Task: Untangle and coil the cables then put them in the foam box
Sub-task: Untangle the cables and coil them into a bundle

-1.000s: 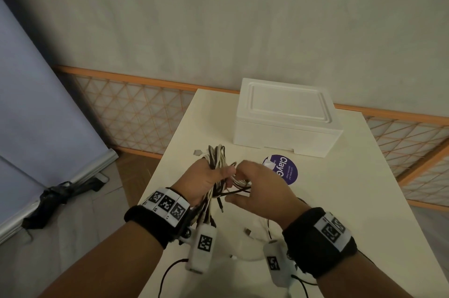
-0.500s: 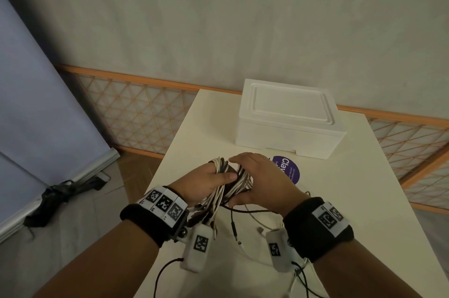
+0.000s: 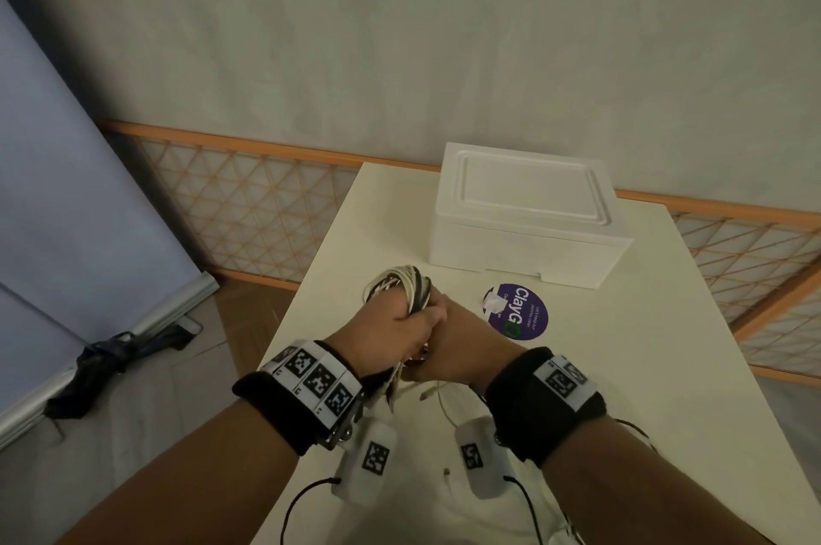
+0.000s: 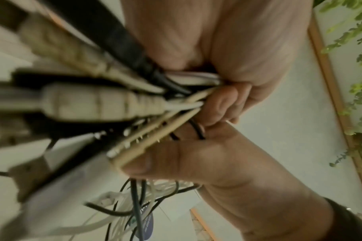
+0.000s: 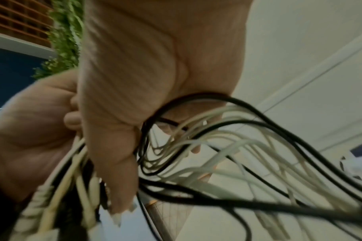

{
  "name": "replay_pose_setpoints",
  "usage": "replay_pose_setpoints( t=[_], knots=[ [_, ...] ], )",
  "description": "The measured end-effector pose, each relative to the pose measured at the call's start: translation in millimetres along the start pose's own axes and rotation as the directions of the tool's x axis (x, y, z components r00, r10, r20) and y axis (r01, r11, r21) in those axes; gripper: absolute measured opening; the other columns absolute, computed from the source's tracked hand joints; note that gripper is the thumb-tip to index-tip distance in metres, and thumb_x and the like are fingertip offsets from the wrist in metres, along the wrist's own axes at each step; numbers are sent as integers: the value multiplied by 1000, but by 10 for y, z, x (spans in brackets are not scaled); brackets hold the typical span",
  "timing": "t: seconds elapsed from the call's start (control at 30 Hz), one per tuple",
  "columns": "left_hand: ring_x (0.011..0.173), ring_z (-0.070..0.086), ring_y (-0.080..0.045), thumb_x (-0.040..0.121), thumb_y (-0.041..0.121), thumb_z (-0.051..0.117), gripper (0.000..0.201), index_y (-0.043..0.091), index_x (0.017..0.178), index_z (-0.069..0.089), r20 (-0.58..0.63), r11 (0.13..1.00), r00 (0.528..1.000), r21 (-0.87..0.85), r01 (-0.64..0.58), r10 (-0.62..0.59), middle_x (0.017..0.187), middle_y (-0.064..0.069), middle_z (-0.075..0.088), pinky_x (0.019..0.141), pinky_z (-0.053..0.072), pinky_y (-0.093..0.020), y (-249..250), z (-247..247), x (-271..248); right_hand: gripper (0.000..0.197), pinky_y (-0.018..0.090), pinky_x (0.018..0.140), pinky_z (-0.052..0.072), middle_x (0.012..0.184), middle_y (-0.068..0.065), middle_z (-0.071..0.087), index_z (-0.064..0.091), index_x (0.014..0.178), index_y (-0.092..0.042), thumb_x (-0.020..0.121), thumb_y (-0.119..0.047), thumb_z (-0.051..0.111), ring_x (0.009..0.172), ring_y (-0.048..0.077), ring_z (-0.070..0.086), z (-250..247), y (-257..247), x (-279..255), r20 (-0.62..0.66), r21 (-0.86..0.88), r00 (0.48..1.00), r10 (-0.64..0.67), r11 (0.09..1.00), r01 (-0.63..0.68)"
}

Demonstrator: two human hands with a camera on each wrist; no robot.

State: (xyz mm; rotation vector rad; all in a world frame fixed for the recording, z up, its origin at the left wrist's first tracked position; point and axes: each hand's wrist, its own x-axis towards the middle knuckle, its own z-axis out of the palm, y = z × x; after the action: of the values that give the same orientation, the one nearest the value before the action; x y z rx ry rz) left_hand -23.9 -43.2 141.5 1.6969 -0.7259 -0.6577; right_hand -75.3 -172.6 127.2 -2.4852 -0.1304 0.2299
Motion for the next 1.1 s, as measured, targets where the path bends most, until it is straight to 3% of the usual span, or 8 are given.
replay_pose_setpoints(
  t=[0.17, 0.4, 0.5, 0.57, 0.67, 0.8, 0.93, 1.1],
  knots=[
    [38, 33, -16, 85, 11, 48, 10, 4, 81, 54, 149, 989, 989, -146, 5, 17, 43, -1, 36, 44, 34, -23, 42, -152, -12, 56, 23, 84, 46, 109, 0, 62, 56, 118, -15, 68, -20, 82, 96, 13, 57, 5, 59, 15, 220, 131, 968, 117, 980, -148],
    [34, 24, -11, 80, 10, 52, 6, 10, 74, 52, 304, 963, 927, -86, 255, -218, 43, 2, 31, 49, 28, -26, 59, -294, 0, 120, 34, 106, 37, 139, -2, 45, 16, 149, -29, 54, -43, 88, 128, 15, 42, -261, 341, -91, -73, -9, 984, 163, 986, -164],
    [38, 28, -9, 87, 11, 55, 20, 11, 68, 49, 333, 960, 905, 2, 281, -266, 46, 1, 34, 46, 25, -23, 67, -151, 37, 91, 30, 109, 31, 138, -3, 48, 35, 143, -25, 65, -25, 81, 126, 10, 42, -298, 168, -61, -286, -32, 935, -211, 977, 211],
    [41, 34, -9, 85, 32, 58, 32, 13, 64, 47, 261, 979, 947, 128, 159, -188, 47, 2, 39, 45, 31, -19, 76, -93, 80, 50, 26, 91, 45, 109, 1, 65, 58, 119, -17, 72, -6, 68, 99, 12, 58, -255, 102, -41, -308, -40, 906, -291, 955, 294],
    [41, 35, -4, 91, 37, 60, 37, 15, 65, 44, 152, 957, 984, 288, 43, -90, 46, 9, 41, 49, 31, -21, 73, -55, 103, 23, 39, 67, 50, 80, 4, 67, 59, 98, -13, 77, -5, 61, 73, 23, 62, -170, 301, -45, -376, -23, 921, -104, 994, 103],
    [40, 38, -2, 93, 33, 59, 32, 18, 67, 48, 20, 920, 996, 386, 71, -85, 50, 7, 42, 49, 32, -20, -62, -179, 35, 20, 34, 72, 46, 74, 5, 69, 62, 95, -24, 76, -23, 67, 73, 34, 63, -244, 840, -228, -395, -308, 897, 197, 892, -332],
    [43, 40, -2, 92, 37, 61, 32, 19, 68, 50, -19, 894, 990, 426, 136, -141, 53, 7, 44, 55, 35, -25, -216, -295, 30, 28, 30, 60, 40, 47, 2, 58, 59, 67, -22, 53, -20, 83, 43, 25, 56, -348, 1254, -563, -414, -588, 889, 198, 687, -427],
    [48, 40, -10, 92, 39, 59, 30, 13, 77, 53, -61, 909, 983, 374, 185, -175, 54, 4, 44, 55, 36, -25, -255, -346, 150, 32, 31, 61, 35, 48, -1, 54, 58, 68, -19, 51, -4, 80, 45, 27, 53, -408, 1438, -817, -520, -568, 828, 210, 639, -519]
  ],
)
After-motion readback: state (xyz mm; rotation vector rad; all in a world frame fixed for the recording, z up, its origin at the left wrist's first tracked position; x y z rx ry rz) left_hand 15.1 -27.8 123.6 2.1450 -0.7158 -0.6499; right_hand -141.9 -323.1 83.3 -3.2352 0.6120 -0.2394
